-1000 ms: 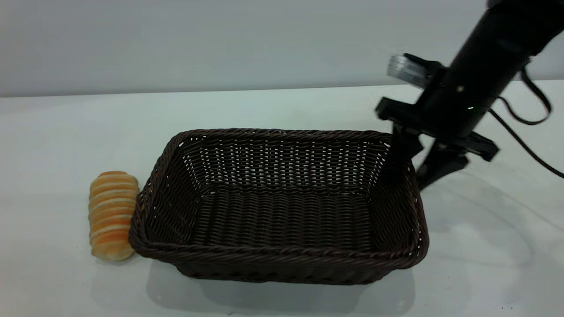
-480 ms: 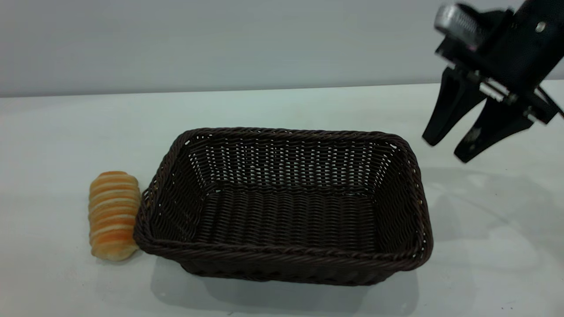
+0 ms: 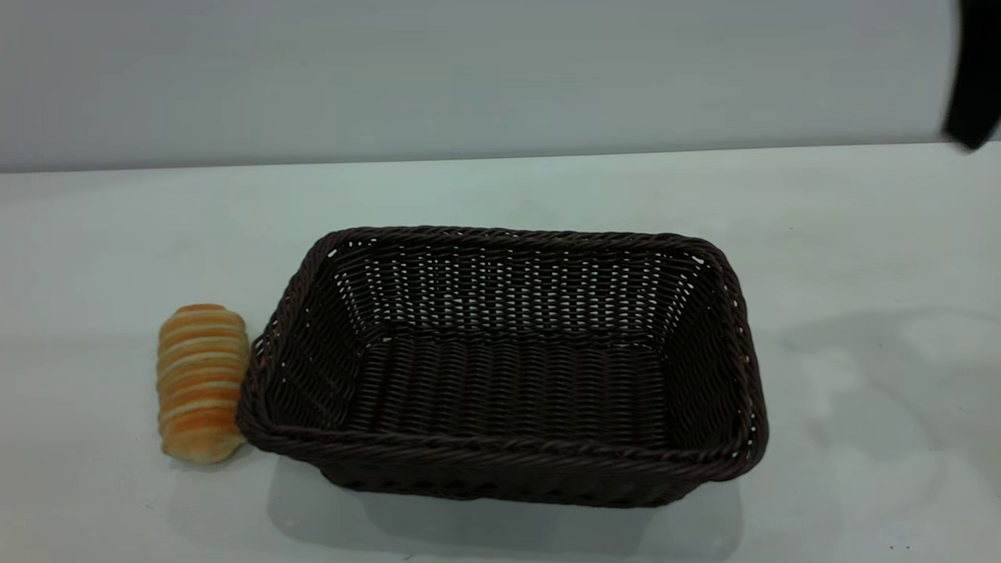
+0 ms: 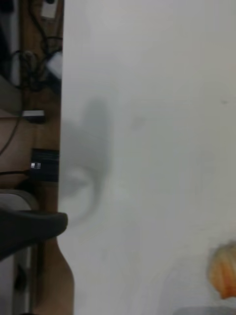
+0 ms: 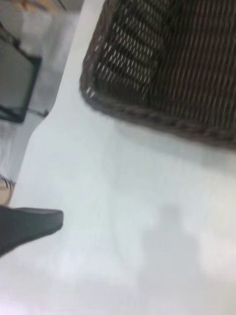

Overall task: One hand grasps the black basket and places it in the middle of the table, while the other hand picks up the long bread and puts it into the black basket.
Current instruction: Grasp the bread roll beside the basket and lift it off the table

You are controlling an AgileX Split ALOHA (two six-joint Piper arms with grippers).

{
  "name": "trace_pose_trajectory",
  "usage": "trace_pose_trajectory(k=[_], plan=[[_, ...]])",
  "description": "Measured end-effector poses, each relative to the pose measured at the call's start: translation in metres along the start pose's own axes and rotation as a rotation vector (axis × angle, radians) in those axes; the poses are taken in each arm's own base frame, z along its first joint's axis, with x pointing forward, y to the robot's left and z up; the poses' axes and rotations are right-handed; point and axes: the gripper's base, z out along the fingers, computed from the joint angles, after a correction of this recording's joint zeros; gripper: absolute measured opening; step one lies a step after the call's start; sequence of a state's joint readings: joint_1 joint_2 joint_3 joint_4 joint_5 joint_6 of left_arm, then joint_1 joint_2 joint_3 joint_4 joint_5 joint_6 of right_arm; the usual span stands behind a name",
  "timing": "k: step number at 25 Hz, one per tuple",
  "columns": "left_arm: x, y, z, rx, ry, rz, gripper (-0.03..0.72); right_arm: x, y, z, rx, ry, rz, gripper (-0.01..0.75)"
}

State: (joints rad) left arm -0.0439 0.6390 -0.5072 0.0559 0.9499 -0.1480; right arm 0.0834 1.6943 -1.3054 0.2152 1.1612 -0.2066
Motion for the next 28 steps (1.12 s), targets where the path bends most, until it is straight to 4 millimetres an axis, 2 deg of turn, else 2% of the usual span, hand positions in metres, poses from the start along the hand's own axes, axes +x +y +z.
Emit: trace_pose_trajectory(k=[4, 7, 12, 18, 23, 28], plan=[[-0.019, -0.003, 0.005, -0.003, 0.037, 0.013, 0.447, 0.034, 0.021, -0.031, 0.04, -0.053, -0.024, 0.451], [-0.039, -0.005, 0.012, 0.0, 0.032, 0.03, 0.447, 0.056, 0.034, -0.047, 0.04, -0.091, -0.048, 0.449], [-0.07, -0.012, 0.043, 0.002, 0.067, 0.043, 0.447, 0.082, 0.04, -0.064, 0.036, -0.114, -0.064, 0.447], [-0.11, -0.021, 0.096, 0.019, 0.125, 0.042, 0.447, 0.093, 0.044, -0.08, 0.037, -0.17, -0.074, 0.448], [-0.144, -0.032, 0.148, 0.056, 0.2, 0.109, 0.447, 0.093, 0.044, -0.079, 0.035, -0.168, -0.071, 0.448], [-0.167, -0.043, 0.192, 0.124, 0.252, 0.22, 0.447, 0.093, 0.044, -0.079, 0.033, -0.168, -0.07, 0.448]])
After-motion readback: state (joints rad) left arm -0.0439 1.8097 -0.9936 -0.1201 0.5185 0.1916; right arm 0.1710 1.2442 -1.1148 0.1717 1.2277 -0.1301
